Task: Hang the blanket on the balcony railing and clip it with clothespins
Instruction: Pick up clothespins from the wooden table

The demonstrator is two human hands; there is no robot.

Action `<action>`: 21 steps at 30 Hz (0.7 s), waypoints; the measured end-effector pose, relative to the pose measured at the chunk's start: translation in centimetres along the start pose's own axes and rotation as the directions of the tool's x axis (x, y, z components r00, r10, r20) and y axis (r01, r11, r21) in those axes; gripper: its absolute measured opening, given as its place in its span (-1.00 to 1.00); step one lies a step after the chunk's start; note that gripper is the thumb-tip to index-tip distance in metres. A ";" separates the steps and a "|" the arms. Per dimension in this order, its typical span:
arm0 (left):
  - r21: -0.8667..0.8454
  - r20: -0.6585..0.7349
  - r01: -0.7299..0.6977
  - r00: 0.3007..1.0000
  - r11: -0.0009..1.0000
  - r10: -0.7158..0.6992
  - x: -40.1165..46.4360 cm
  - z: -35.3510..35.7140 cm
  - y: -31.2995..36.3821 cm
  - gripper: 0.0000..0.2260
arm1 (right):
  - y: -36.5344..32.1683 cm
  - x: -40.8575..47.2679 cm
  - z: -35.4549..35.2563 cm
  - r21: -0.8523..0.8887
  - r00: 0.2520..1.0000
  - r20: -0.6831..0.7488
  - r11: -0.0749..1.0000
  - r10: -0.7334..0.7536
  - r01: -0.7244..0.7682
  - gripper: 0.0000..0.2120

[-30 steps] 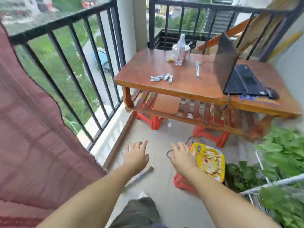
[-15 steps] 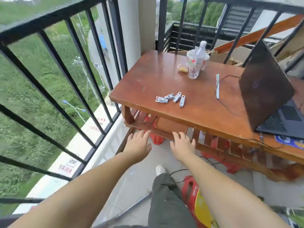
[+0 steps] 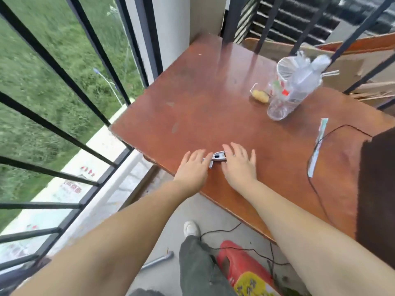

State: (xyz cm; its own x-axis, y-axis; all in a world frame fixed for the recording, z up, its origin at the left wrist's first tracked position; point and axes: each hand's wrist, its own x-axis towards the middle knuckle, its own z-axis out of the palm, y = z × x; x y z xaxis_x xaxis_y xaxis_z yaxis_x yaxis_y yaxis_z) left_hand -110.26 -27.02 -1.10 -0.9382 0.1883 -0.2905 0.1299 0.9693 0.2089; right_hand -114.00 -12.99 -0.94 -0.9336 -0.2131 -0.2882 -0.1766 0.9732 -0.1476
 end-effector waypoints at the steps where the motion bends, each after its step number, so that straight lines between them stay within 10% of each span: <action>1: 0.026 0.035 -0.016 0.999 1.000 0.015 0.8 0.4 -0.2 -0.51 | 0.2 0.9 0.3 -0.011 1.000 0.016 1.000 -0.014 0.014 -0.50; 8: 0.044 -0.120 -0.080 0.989 0.996 0.085 1.1 3.5 -1.1 -0.53 | 1.1 3.0 1.9 -0.052 0.997 0.005 0.995 -0.081 0.082 -0.68; 12: -0.236 -0.019 0.142 0.988 0.961 -0.151 -0.9 3.1 -1.6 -0.62 | 0.2 3.1 1.0 -0.006 0.993 -0.058 0.994 -0.105 0.105 -0.70; 17: -0.797 -0.056 0.382 0.724 0.468 -0.687 -7.2 -0.2 -3.0 -0.85 | -5.8 0.6 -1.2 0.324 0.981 0.024 0.929 -0.193 0.175 -0.78; 21: -0.899 0.096 0.399 0.577 0.178 -0.811 -15.7 -2.3 -5.4 -0.91 | -13.7 -4.8 -0.9 0.547 0.917 0.107 0.793 -0.383 0.267 -0.82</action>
State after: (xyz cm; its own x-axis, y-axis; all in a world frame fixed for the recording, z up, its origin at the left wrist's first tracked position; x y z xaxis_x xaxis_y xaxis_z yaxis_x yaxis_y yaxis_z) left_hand -96.91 -35.56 4.46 -0.6162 -0.6620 -0.4265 -0.6400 0.1053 0.7612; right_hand -107.36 -25.23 3.30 -0.7555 -0.5776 -0.3092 -0.2191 0.6675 -0.7116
